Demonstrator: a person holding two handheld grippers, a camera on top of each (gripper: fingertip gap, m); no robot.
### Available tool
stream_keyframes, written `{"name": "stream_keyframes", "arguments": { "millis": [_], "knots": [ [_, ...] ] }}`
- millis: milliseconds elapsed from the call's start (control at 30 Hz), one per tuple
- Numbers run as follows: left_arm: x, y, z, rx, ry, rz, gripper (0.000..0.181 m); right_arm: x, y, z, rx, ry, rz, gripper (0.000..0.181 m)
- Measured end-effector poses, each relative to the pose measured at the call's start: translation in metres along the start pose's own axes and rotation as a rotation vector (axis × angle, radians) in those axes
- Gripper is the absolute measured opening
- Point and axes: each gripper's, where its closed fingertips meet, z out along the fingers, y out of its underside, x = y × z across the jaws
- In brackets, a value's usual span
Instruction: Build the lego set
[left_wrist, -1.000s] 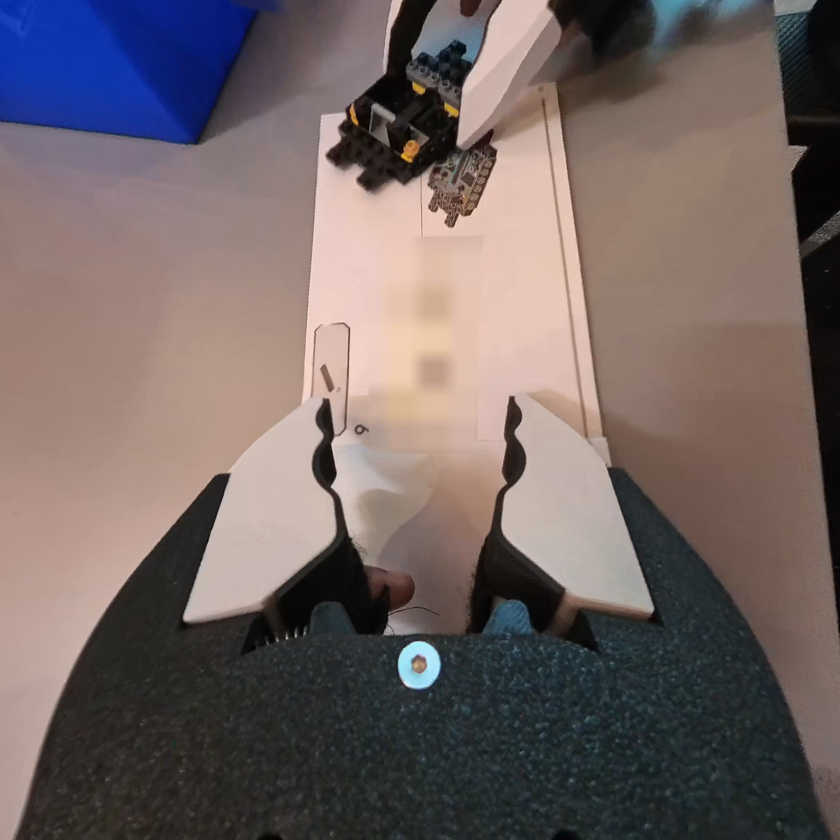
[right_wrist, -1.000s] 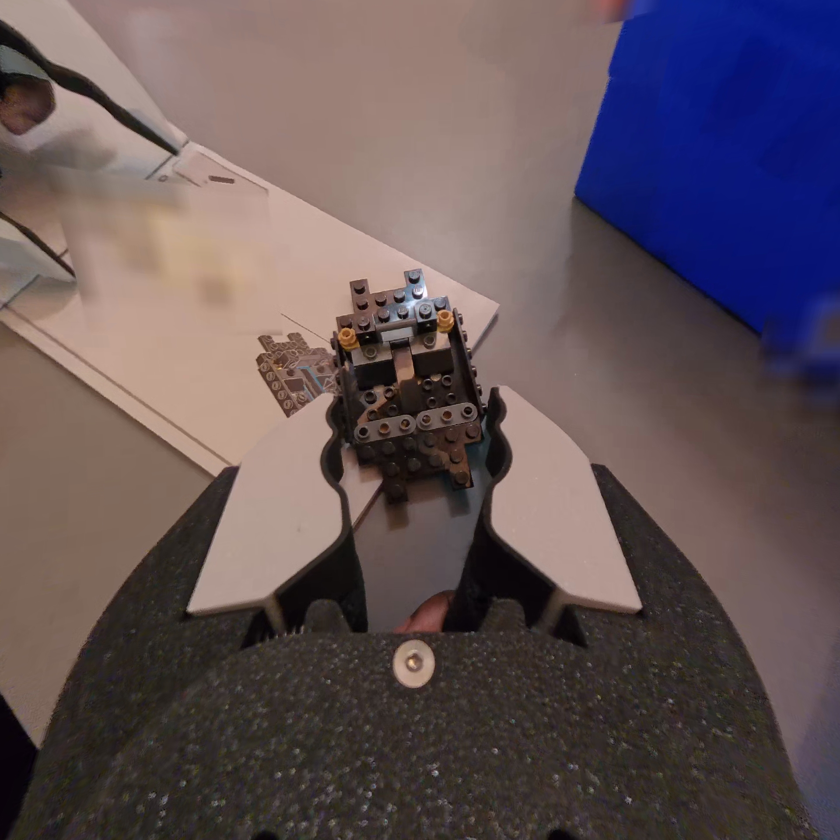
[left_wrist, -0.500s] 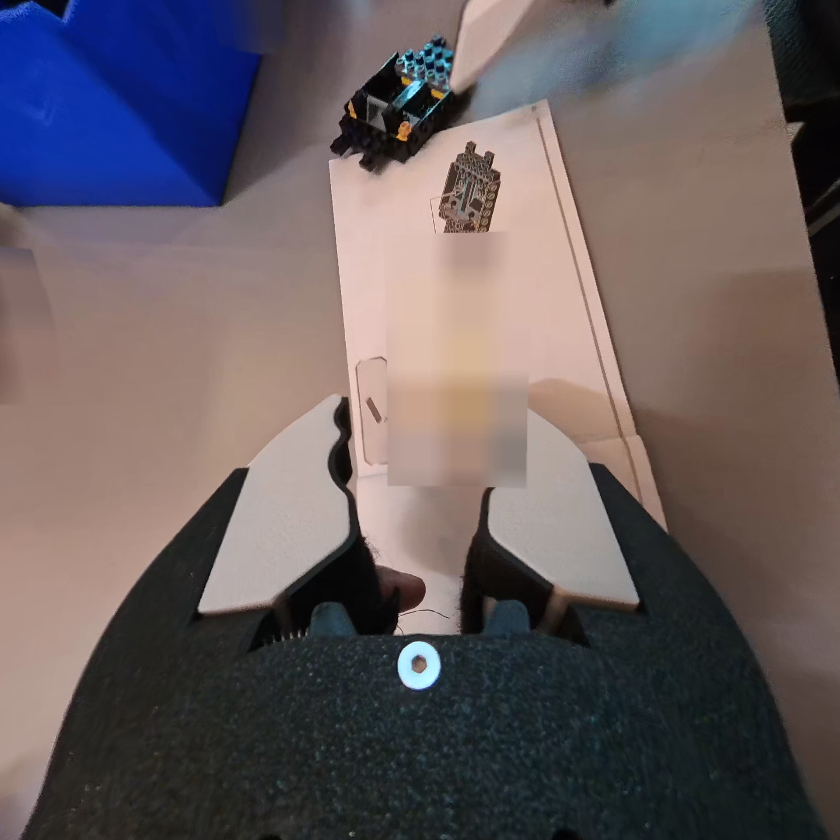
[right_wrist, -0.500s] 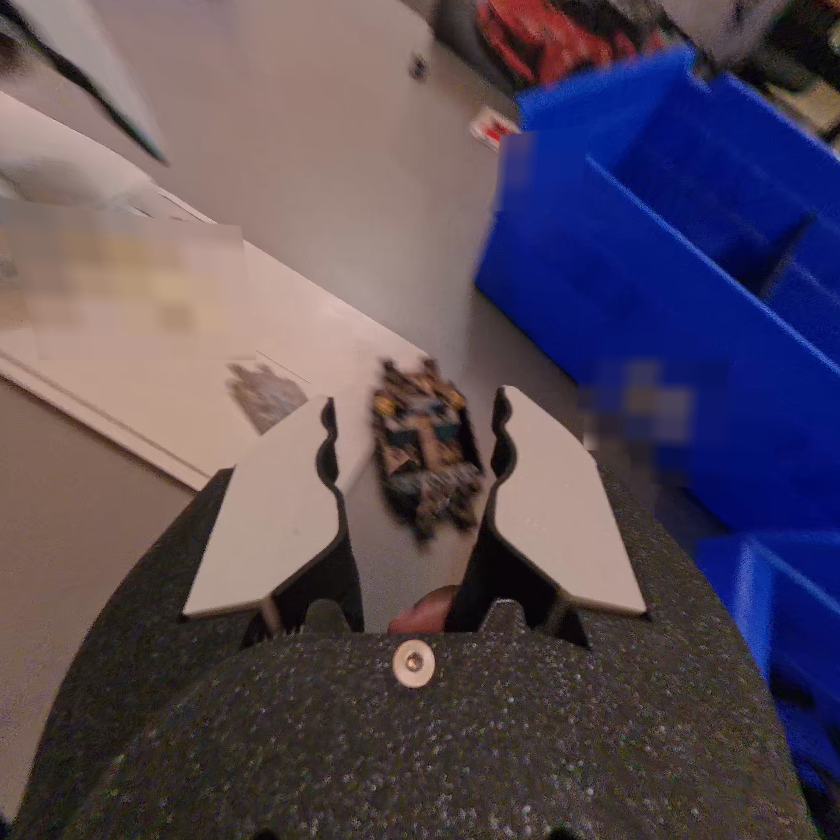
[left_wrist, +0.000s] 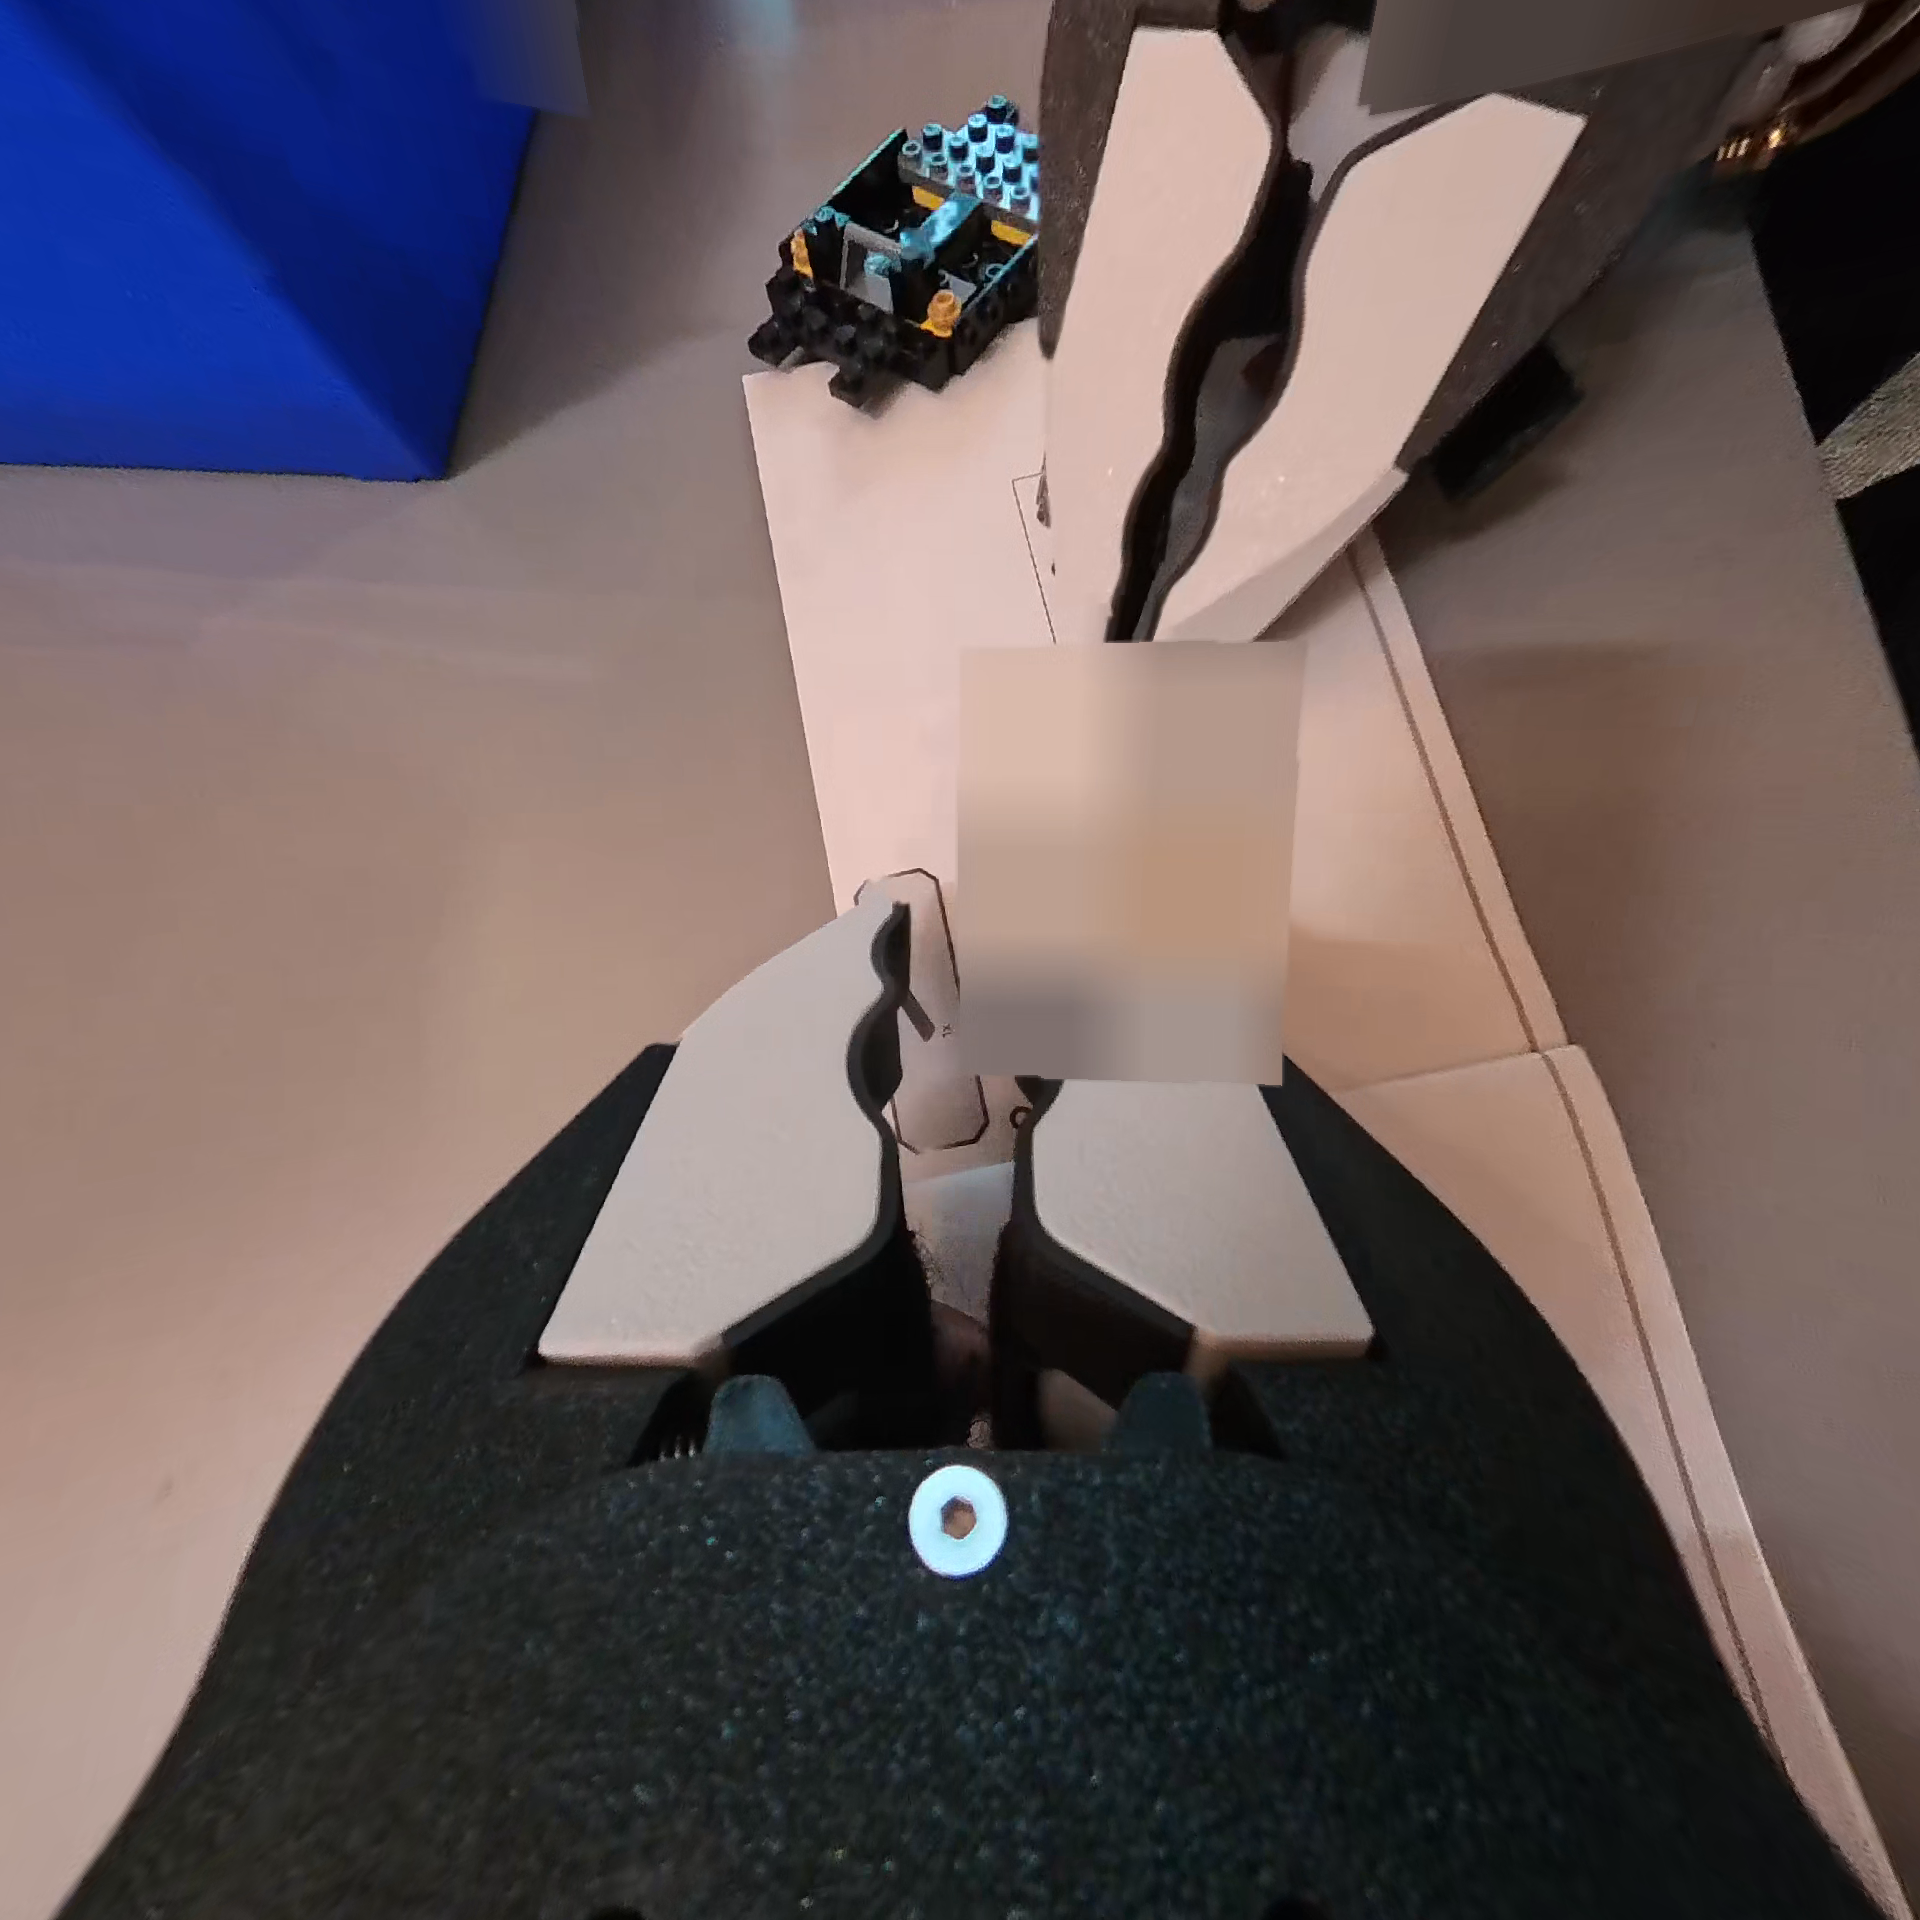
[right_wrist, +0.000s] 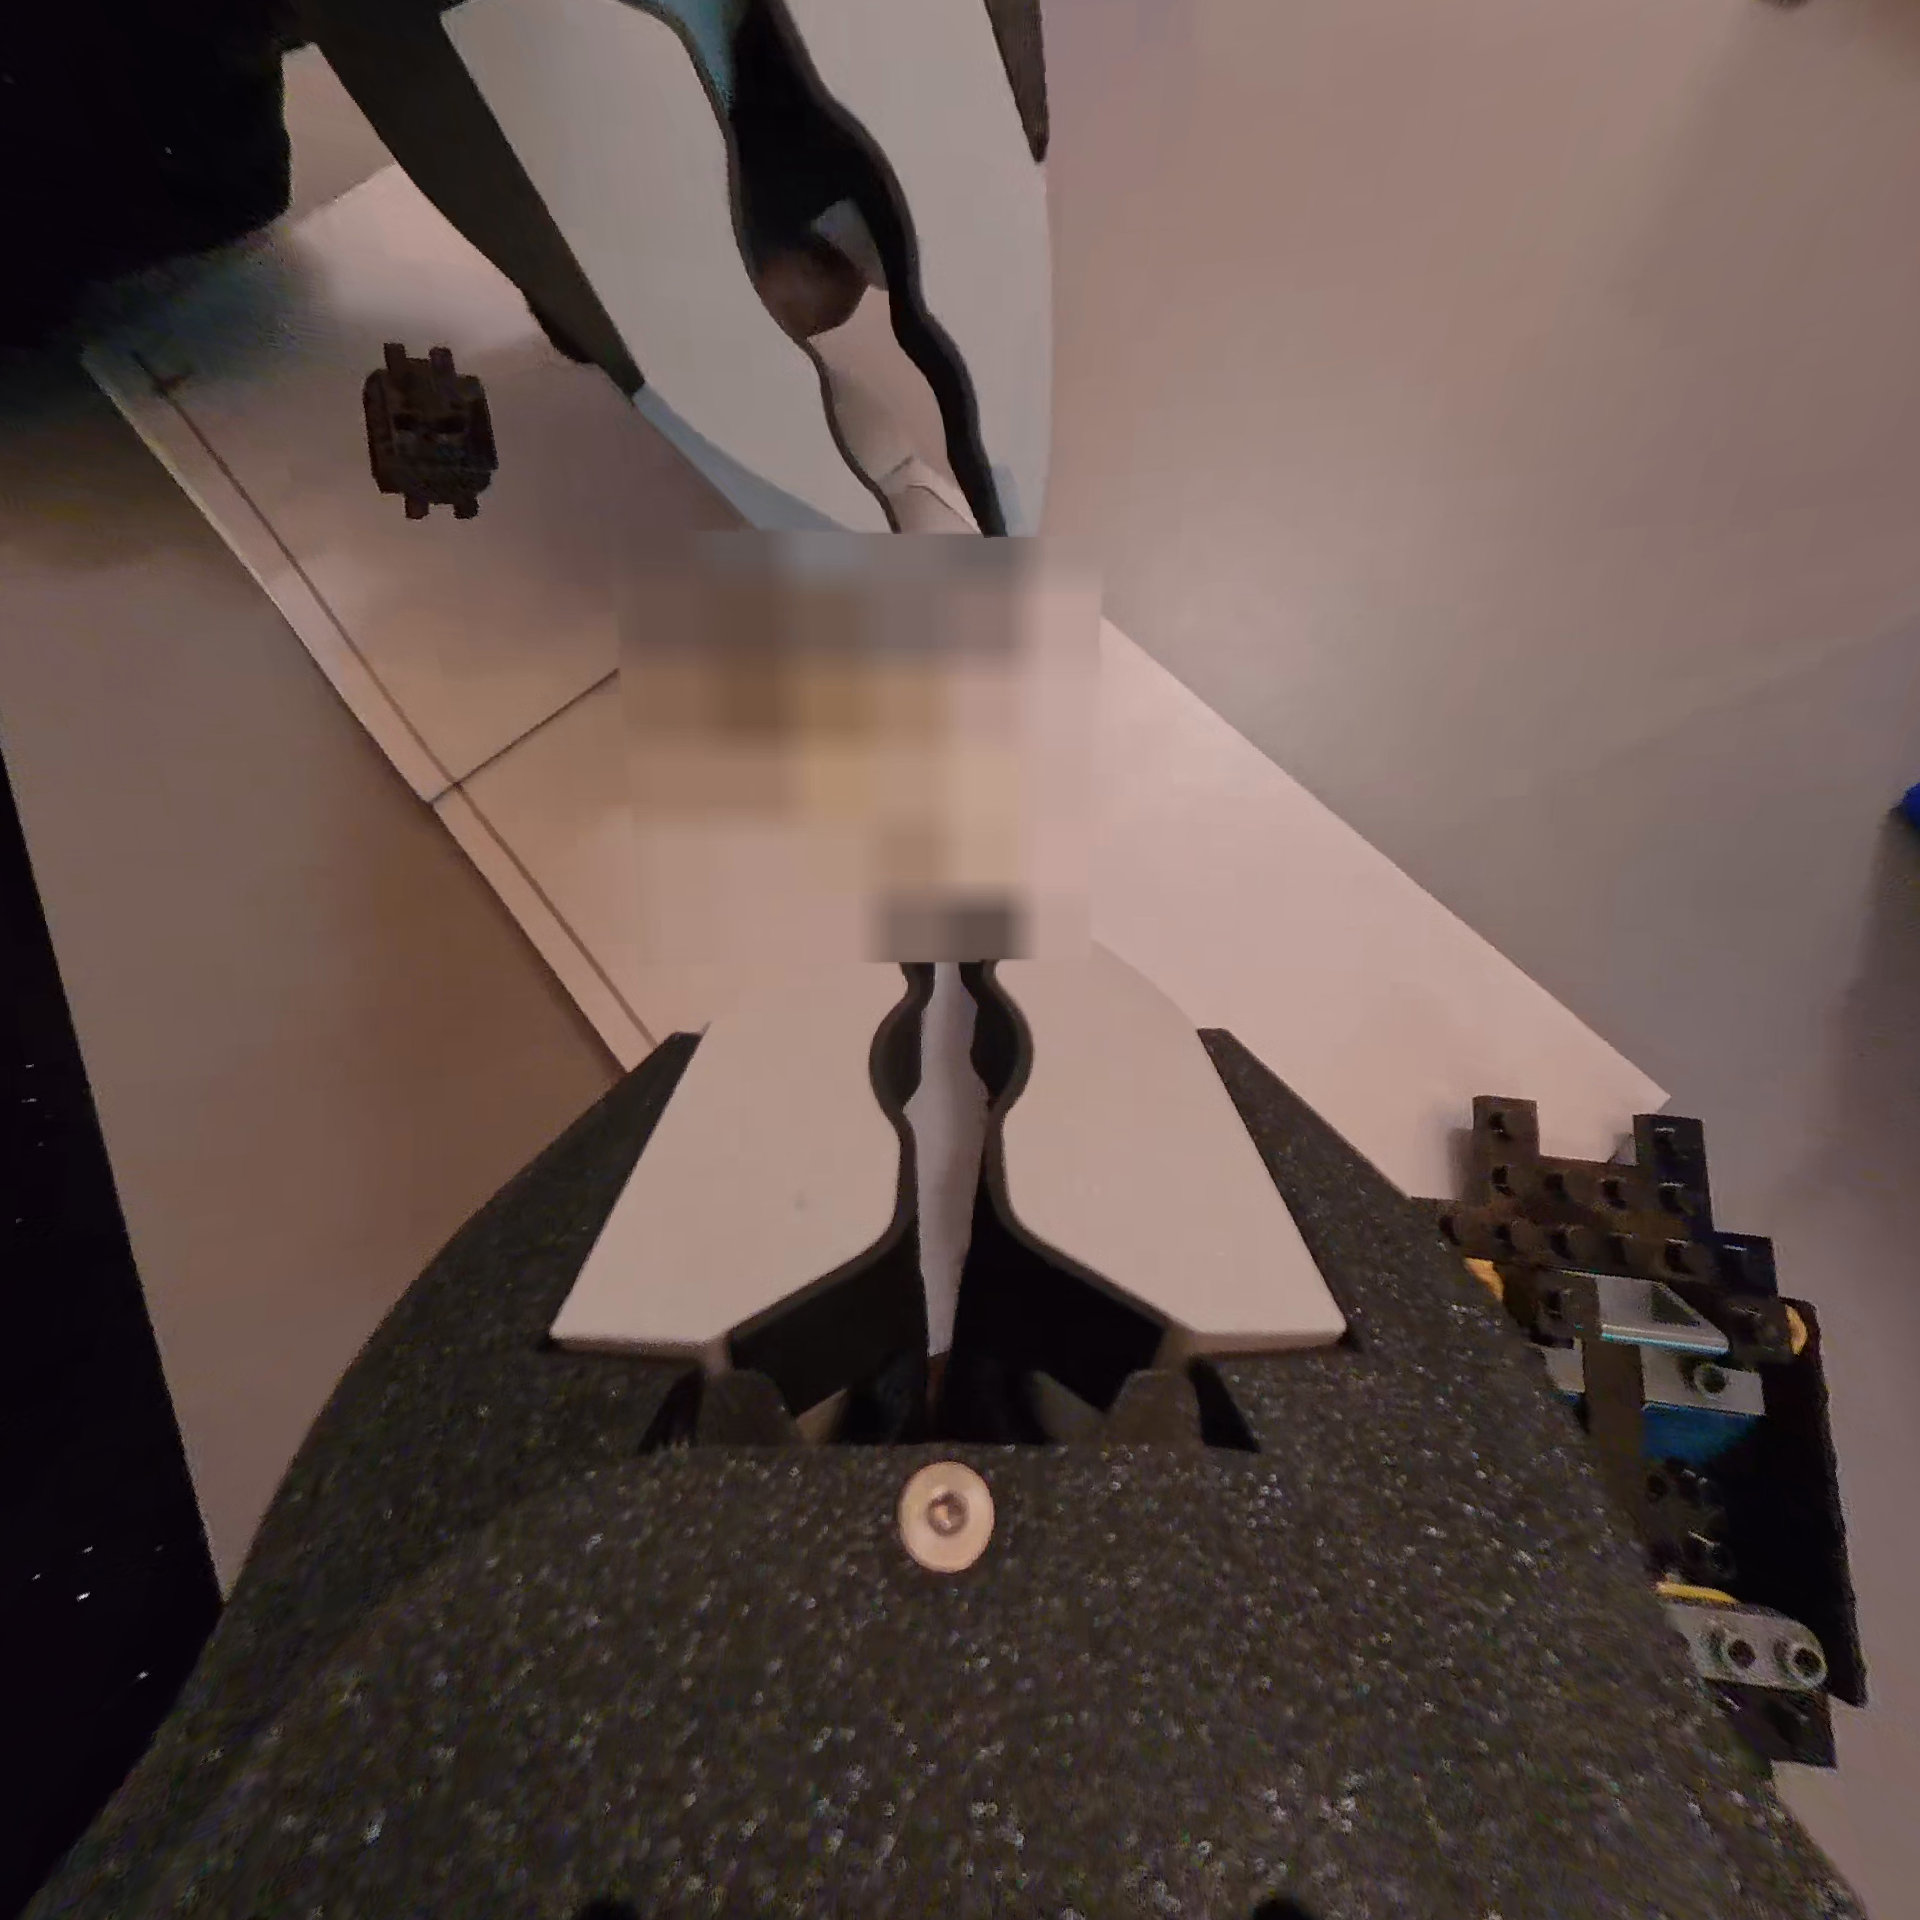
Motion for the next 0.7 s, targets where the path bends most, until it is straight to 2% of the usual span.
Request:
{"name": "stream_keyframes", "arguments": {
  "millis": [200,300,400,500,600,700],
  "knots": [
    [-0.008,0.004,-0.002,-0.01,0.009,-0.017,0.019,0.0,0.001,0.0,-0.005,-0.061,0.084,0.005],
    [-0.031,0.002,-0.011,-0.029,-0.037,-0.009,0.026,0.0,0.001,0.0,-0.002,-0.129,0.177,0.004],
    [-0.075,0.002,-0.019,-0.062,-0.154,-0.014,0.046,0.0,0.001,0.0,0.001,-0.173,0.231,0.004],
    [-0.119,-0.006,-0.019,-0.025,-0.216,-0.062,0.056,-0.001,0.001,0.0,0.003,-0.191,0.246,0.004],
    [-0.172,-0.012,-0.011,0.014,-0.268,-0.144,0.051,-0.002,0.001,-0.001,0.004,-0.214,0.26,0.005],
    [-0.228,-0.006,0.002,-0.05,-0.337,-0.147,0.031,-0.003,0.0,-0.001,0.007,-0.236,0.269,0.005]
  ]
}}
